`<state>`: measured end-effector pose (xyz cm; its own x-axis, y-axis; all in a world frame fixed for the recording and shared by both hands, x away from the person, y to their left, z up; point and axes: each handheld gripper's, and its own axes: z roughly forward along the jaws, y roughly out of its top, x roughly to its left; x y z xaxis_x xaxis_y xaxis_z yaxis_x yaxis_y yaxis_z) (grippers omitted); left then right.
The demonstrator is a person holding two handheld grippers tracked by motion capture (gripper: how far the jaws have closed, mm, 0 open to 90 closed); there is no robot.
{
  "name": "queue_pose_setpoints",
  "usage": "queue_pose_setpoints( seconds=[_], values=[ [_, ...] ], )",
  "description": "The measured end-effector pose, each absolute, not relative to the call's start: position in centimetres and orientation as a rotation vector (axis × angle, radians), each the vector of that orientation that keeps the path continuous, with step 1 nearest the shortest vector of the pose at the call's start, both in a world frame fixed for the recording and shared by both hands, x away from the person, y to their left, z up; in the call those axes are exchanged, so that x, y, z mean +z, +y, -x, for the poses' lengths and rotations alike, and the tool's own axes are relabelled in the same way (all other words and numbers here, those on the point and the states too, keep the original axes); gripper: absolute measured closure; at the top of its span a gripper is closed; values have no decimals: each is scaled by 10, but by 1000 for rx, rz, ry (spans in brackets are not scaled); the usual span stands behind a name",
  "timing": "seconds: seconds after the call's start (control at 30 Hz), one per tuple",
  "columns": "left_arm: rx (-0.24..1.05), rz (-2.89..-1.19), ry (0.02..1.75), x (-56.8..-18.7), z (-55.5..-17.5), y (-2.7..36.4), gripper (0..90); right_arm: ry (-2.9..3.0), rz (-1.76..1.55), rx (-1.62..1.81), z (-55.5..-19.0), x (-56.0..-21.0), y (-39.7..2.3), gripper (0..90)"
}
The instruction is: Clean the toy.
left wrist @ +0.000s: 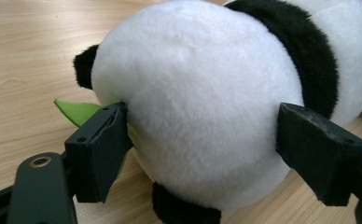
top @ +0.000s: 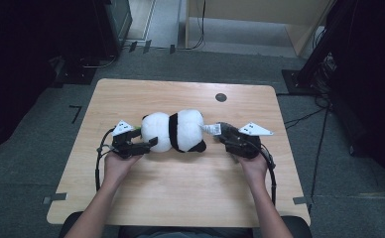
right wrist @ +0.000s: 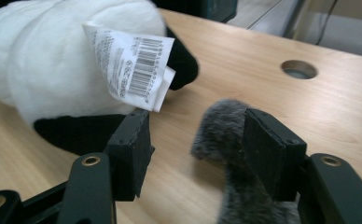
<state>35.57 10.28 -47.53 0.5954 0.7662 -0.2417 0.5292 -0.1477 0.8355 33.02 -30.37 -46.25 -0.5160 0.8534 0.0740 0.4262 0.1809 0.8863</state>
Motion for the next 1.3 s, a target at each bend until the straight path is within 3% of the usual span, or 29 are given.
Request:
queue_pose_setpoints(
  seconds=[0.33, 0.43, 0.67, 0.83, 0.9, 1.0, 1.07, 1.3],
  values=[
    [296, -1813, 1045, -479, -357, 103, 148, 1973, -1262, 1180, -337, -480, -321, 440],
    [305, -1819, 1062, -480, -358, 103, 105, 1966, -1282, 1161, -342, -488, -322, 445],
    [313, -1802, 1024, -482, -359, 103, 92, 1998, -1346, 1069, -354, -510, -321, 500],
    [297, -1794, 1047, -483, -360, 103, 80, 2007, -1389, 1033, -357, -520, -319, 583],
    [292, -1797, 1044, -484, -360, 104, 76, 1987, -1409, 1031, -356, -520, -320, 675],
    [284, -1792, 1041, -485, -361, 103, 77, 1983, -1429, 1053, -356, -520, -323, 725],
    [273, -1797, 1038, -485, -361, 103, 94, 1990, -1441, 1064, -357, -517, -324, 733],
    [288, -1824, 1010, -483, -358, 102, 285, 2003, -1438, 1152, -362, -488, -329, 730]
  ],
)
